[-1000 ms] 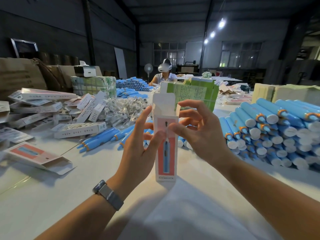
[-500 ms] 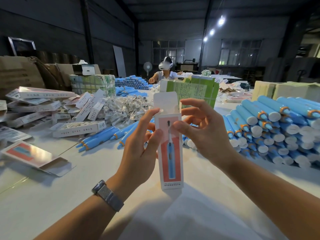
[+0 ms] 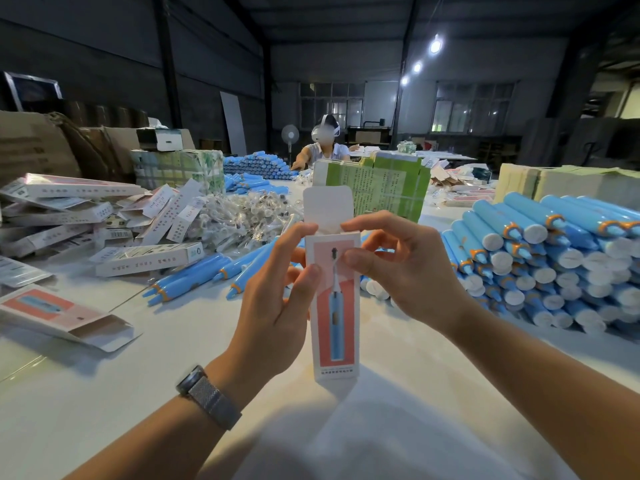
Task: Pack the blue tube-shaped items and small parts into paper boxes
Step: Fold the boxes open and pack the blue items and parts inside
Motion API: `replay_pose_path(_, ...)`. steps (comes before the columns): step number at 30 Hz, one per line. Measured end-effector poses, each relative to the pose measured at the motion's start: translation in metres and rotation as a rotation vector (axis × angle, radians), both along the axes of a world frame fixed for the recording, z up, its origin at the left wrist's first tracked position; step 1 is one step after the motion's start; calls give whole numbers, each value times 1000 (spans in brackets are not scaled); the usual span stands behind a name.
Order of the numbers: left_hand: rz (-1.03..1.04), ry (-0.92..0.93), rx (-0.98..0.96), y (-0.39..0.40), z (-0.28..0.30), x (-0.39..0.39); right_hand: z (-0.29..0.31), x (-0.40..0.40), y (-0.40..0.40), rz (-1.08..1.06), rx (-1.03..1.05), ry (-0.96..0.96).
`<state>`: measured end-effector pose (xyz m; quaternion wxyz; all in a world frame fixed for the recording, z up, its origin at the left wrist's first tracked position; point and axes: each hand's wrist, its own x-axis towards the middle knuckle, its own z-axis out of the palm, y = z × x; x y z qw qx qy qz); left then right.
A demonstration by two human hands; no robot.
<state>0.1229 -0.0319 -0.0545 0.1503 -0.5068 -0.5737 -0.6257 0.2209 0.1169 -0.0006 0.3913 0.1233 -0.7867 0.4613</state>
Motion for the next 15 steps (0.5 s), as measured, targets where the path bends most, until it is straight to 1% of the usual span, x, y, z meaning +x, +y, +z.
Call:
replay_pose_path(6,-5,8,2,0,2,3,4,0,4,67,4,21)
replay_pose_path(12,11,4,-32,-1,4,4,7,-1,6,114,-3,92)
replay_pose_path(15,-19,-5,6,1,4,6,6,-1,6,98,15,86)
